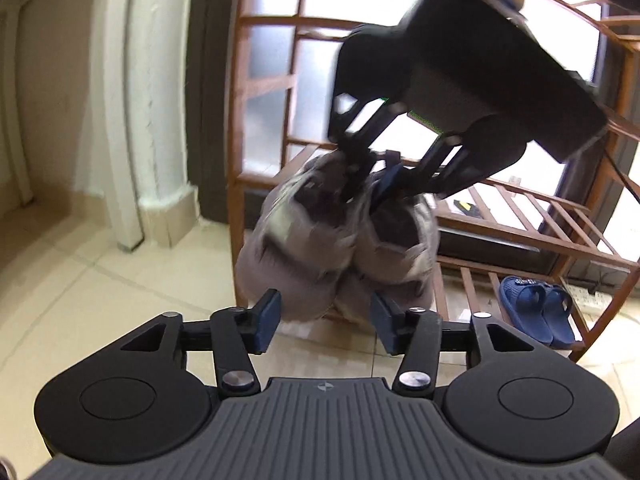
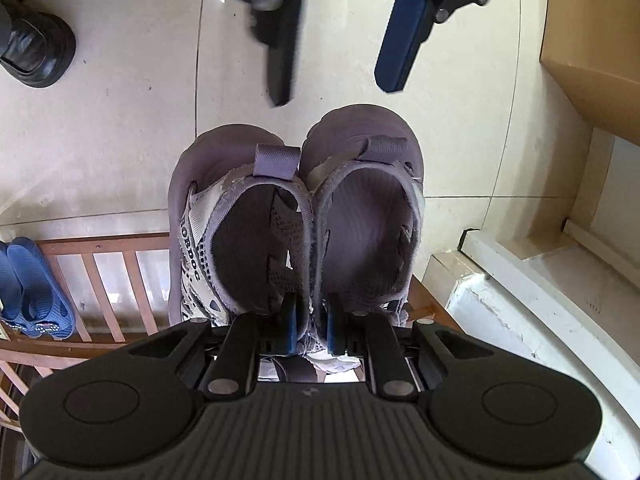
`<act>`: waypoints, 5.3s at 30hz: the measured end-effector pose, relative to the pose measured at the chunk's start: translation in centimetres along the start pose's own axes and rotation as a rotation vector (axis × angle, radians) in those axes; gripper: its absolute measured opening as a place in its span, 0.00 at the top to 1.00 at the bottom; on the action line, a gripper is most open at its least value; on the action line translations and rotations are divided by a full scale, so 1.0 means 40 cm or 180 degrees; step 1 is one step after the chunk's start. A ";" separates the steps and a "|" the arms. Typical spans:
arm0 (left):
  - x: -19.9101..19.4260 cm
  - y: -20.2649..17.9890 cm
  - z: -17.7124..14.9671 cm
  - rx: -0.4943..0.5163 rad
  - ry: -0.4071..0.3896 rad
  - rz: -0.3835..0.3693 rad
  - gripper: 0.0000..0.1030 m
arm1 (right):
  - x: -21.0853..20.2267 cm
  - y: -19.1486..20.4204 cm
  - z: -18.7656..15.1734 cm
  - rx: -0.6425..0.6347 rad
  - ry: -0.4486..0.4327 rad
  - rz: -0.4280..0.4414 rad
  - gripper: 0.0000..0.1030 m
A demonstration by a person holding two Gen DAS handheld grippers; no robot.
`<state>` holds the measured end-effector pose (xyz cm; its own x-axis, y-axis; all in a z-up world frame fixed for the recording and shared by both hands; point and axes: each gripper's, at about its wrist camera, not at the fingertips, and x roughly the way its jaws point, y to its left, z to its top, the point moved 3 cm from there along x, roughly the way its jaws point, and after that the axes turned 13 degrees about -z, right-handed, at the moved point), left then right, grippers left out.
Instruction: Organize scattered shoes
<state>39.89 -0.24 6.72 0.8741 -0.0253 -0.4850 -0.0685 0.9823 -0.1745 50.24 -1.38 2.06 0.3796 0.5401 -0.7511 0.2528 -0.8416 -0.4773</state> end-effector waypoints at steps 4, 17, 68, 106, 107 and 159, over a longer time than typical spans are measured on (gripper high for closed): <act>0.034 0.003 -0.002 -0.0050 -0.0002 0.0038 0.39 | 0.001 -0.007 -0.005 0.0040 -0.0003 0.0011 0.83; 0.091 -0.028 -0.001 0.0400 -0.0252 0.0335 0.31 | 0.008 -0.030 -0.015 0.0125 -0.0005 -0.0022 0.82; 0.183 -0.010 -0.019 0.0719 -0.0845 0.0044 0.70 | -0.006 -0.031 -0.026 0.0062 -0.0011 -0.0166 0.74; 0.196 -0.053 0.075 0.0907 -0.1283 0.0065 0.92 | -0.046 -0.079 -0.070 -0.0371 0.0442 0.0042 0.84; 0.209 -0.044 0.085 0.0882 -0.1267 0.0060 0.92 | -0.034 -0.081 -0.080 -0.0363 0.0482 0.0040 0.83; 0.393 0.160 0.232 -0.0278 -0.0596 -0.0450 0.41 | -0.107 0.039 -0.270 0.4200 0.0451 -0.1490 0.21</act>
<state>57.67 7.39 5.94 0.9513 -0.1183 -0.2846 0.0266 0.9515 -0.3066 58.62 -4.91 9.48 0.5990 0.6983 -0.3919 -0.6004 0.0678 -0.7968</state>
